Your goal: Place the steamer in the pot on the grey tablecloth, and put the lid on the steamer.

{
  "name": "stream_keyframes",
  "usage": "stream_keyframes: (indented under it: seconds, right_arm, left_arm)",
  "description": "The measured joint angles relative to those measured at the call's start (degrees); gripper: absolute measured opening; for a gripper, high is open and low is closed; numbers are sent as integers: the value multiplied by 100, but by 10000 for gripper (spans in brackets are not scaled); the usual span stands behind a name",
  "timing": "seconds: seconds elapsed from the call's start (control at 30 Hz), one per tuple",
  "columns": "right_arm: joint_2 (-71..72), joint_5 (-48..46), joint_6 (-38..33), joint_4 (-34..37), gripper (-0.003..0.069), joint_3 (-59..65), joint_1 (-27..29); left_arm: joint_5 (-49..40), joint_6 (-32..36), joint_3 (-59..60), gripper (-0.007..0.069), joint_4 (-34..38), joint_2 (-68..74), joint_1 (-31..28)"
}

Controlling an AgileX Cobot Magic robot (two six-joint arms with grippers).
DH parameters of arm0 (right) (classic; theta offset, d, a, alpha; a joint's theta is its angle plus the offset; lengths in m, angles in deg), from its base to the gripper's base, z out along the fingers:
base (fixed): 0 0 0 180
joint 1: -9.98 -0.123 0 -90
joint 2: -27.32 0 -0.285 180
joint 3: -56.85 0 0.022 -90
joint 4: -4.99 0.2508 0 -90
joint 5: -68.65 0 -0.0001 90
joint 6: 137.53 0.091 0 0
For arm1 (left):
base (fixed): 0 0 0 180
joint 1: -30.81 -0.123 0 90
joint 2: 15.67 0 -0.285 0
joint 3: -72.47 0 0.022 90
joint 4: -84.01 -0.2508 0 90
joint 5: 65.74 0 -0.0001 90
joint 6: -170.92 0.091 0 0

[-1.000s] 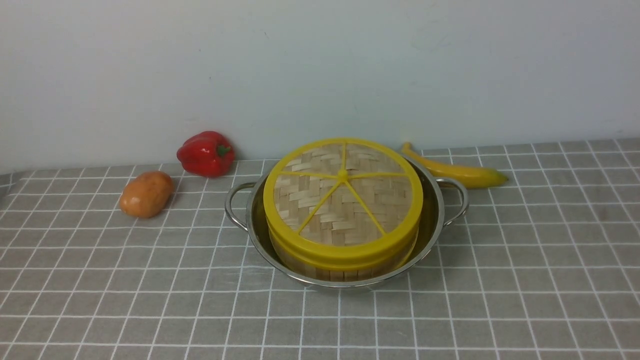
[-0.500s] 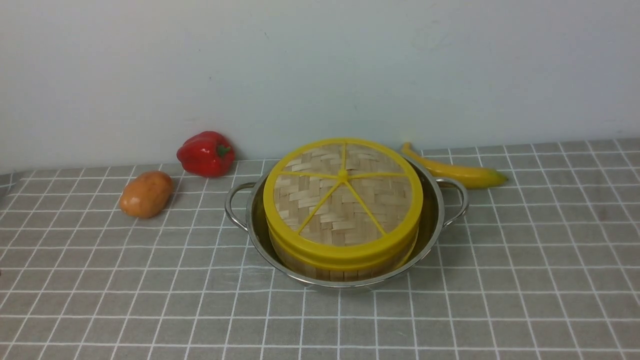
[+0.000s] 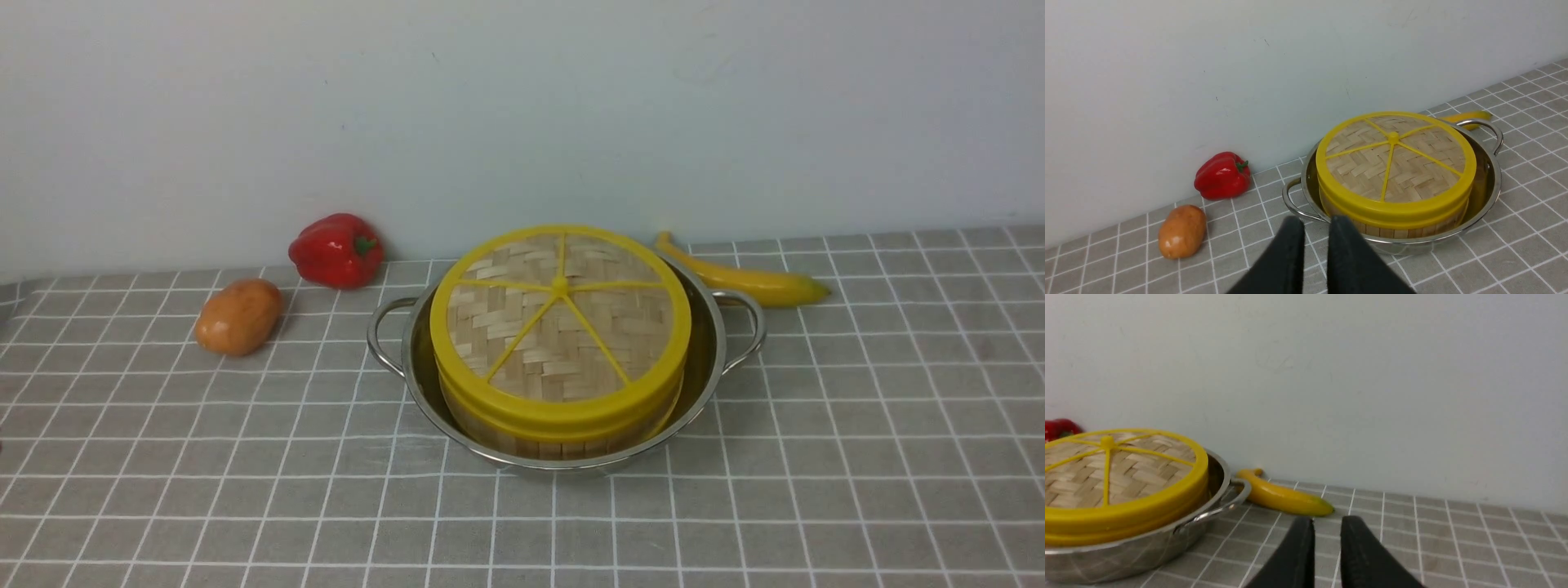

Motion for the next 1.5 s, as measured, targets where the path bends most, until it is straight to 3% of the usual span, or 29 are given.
stream_keyframes:
  seconds: [0.27, 0.5, 1.1, 1.2, 1.3, 1.33, 1.5]
  right_arm:
    - [0, 27, 137, 66, 158, 242, 4]
    - [25, 18, 161, 536, 175, 242, 4]
    - [25, 18, 166, 598, 226, 242, 4]
    - [25, 18, 166, 598, 232, 242, 4]
    - [25, 18, 166, 598, 238, 242, 4]
    - [25, 18, 166, 598, 238, 242, 4]
    - [25, 18, 166, 598, 240, 242, 4]
  left_arm:
    - [0, 5, 0, 106, 5, 0, 0]
    - [0, 5, 0, 117, 5, 0, 0]
    - [2, 5, 14, 149, -5, -17, -5]
    - [59, 69, 148, 149, -5, -95, -195]
    - [445, 123, 612, 157, 11, -227, -748]
    - [846, 136, 1072, 159, 56, -355, -1143]
    - [1900, 136, 2754, 159, 494, -823, -1904]
